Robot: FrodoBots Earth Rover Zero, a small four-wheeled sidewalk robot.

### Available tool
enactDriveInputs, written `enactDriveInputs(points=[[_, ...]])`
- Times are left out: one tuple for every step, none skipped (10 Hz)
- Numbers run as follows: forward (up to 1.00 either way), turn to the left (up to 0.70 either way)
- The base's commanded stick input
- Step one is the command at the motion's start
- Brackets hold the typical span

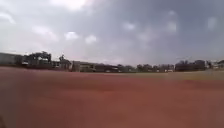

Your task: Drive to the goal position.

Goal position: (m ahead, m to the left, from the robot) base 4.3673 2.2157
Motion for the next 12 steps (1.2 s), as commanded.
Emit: enactDriveInputs(points=[[0.0, 0.7], [0.0, 0.7], [0.0, 0.0], [0.0, 0.0], [0.0, 0.0], [0.0, 0.0], [0.11, 0.0], [0.61, 0.0], [0.7, 0.0], [0.7, 0.0], [0.7, 0.0], [0.7, 0.0]])
